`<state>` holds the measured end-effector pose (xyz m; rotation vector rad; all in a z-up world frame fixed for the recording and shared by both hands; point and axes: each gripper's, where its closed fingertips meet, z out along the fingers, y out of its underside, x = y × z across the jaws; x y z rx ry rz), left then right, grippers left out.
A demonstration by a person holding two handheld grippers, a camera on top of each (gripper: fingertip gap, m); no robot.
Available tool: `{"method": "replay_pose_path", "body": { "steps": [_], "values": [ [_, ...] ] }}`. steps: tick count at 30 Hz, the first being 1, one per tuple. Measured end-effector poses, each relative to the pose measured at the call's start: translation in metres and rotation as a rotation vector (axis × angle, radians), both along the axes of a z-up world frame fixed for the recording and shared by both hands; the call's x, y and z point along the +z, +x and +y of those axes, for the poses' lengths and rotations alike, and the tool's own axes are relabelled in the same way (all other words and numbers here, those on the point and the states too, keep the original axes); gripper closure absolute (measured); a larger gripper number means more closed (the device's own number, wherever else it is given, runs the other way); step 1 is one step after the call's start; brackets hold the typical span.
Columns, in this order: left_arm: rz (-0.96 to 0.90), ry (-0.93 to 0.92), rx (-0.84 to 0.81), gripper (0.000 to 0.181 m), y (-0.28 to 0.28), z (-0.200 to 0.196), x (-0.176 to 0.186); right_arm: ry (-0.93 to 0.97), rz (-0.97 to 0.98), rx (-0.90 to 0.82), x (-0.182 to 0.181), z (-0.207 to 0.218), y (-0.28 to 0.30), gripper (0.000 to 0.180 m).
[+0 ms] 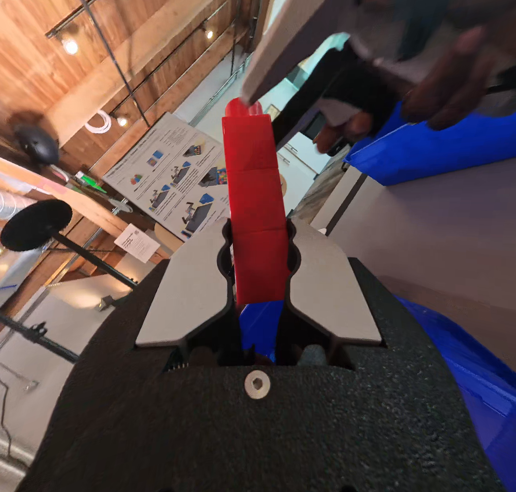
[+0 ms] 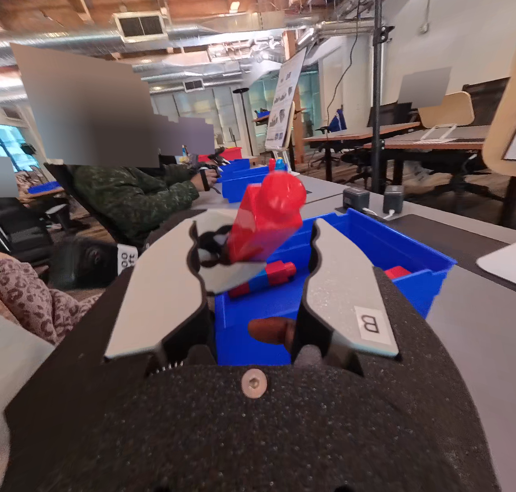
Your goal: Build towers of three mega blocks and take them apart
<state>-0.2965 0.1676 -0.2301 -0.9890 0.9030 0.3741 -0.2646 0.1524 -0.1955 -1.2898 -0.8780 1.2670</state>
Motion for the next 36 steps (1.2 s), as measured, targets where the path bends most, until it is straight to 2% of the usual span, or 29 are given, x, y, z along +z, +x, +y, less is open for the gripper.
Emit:
{"method": "replay_pose_path", "body": {
  "steps": [3, 4, 7, 9, 12, 14, 20, 22, 24, 27, 30, 33, 36],
  "values": [
    [0.022, -0.017, -0.045, 0.144, 0.011, 0.000, -0.012, 0.003, 0.061, -0.022, -0.007, 0.009, -0.005, 0.140],
    [0.004, -0.015, -0.030, 0.144, 0.009, 0.002, -0.013, 0.020, 0.096, -0.029, -0.008, 0.009, -0.003, 0.144],
    [-0.065, 0.043, 0.028, 0.112, 0.003, 0.006, -0.005, -0.003, 0.150, -0.116, -0.016, 0.017, 0.002, 0.144],
    [-0.045, 0.070, 0.047, 0.108, 0.007, 0.006, -0.004, 0.015, 0.186, -0.129, -0.017, 0.016, 0.001, 0.144],
    [0.028, 0.088, 0.087, 0.121, 0.012, 0.006, -0.011, 0.017, 0.198, -0.074, -0.016, 0.007, -0.004, 0.144],
    [0.072, 0.106, 0.101, 0.139, 0.014, 0.005, -0.015, 0.019, 0.145, -0.042, -0.024, 0.002, -0.012, 0.144],
    [0.045, 0.110, 0.159, 0.144, 0.004, 0.008, -0.012, 0.191, 0.077, -0.100, -0.021, -0.004, -0.012, 0.144],
    [0.045, 0.058, 0.302, 0.144, -0.023, 0.020, -0.020, 0.179, 0.290, -0.150, 0.011, 0.000, 0.017, 0.144],
    [-0.056, 0.037, 0.293, 0.143, -0.041, 0.021, -0.018, 0.099, 0.463, -0.177, 0.033, 0.012, 0.058, 0.144],
    [-0.286, 0.027, 0.194, 0.143, -0.046, 0.013, -0.001, 0.104, 0.588, -0.350, 0.049, 0.033, 0.119, 0.145],
    [-0.340, 0.006, 0.190, 0.143, -0.050, 0.014, -0.001, 0.162, 0.607, -0.590, 0.066, 0.046, 0.182, 0.145],
    [-0.339, 0.003, 0.191, 0.143, -0.050, 0.014, -0.002, 0.183, 0.529, -0.877, 0.074, 0.066, 0.248, 0.144],
    [-0.305, 0.007, 0.186, 0.143, -0.046, 0.014, -0.003, 0.119, 0.348, -1.098, 0.067, 0.099, 0.302, 0.144]
  ]
}}
